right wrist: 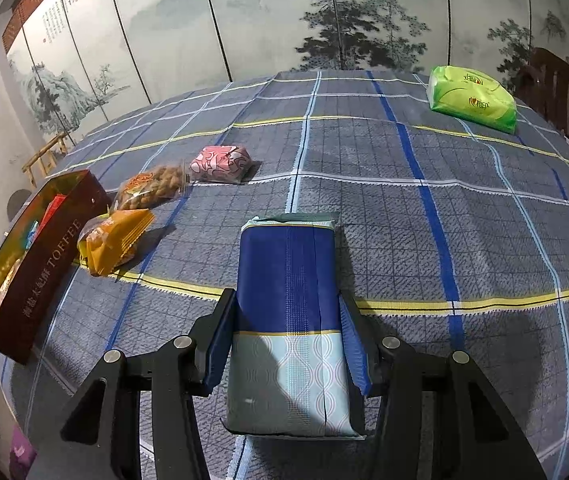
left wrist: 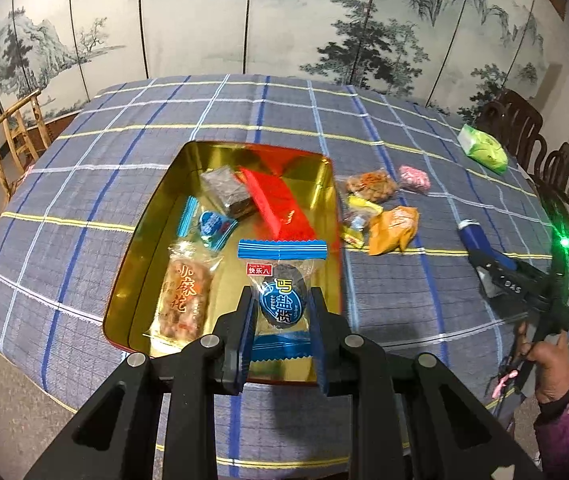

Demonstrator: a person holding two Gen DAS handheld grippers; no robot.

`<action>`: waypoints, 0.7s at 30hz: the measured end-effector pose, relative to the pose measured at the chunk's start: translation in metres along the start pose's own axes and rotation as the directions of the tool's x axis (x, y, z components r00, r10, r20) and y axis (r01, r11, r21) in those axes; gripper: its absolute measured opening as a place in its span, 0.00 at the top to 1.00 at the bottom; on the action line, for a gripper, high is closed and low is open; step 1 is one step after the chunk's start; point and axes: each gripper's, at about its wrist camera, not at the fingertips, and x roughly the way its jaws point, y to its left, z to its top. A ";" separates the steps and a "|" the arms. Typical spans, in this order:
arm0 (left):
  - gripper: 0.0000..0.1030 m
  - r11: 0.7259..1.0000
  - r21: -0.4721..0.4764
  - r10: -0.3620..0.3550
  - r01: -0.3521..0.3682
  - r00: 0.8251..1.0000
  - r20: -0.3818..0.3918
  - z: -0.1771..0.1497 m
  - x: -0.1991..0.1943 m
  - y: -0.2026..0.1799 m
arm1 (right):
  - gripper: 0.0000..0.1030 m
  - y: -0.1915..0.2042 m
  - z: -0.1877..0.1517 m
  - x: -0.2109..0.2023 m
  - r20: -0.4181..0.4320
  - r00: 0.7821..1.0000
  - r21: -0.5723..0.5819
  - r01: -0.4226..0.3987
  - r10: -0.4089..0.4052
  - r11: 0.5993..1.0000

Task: Organize snacks
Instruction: 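Carry the blue candy bag over the tin with the left gripper and release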

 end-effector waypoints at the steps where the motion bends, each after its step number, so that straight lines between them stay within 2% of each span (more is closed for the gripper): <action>1: 0.79 1.000 -0.005 0.002 -0.002 1.000 -0.008 0.000 0.004 0.003 | 0.51 0.000 0.000 0.000 0.000 1.000 0.000 0.000 0.000 1.000; 13: 0.79 0.999 -0.050 0.005 -0.007 0.999 -0.032 -0.001 0.021 0.024 | 0.51 0.000 0.000 0.000 0.000 1.000 0.001 0.000 0.000 1.000; 21: 0.79 0.999 -0.034 0.013 -0.014 0.999 -0.043 0.001 0.030 0.025 | 0.51 0.001 0.000 0.000 0.000 1.000 0.001 0.000 0.000 1.000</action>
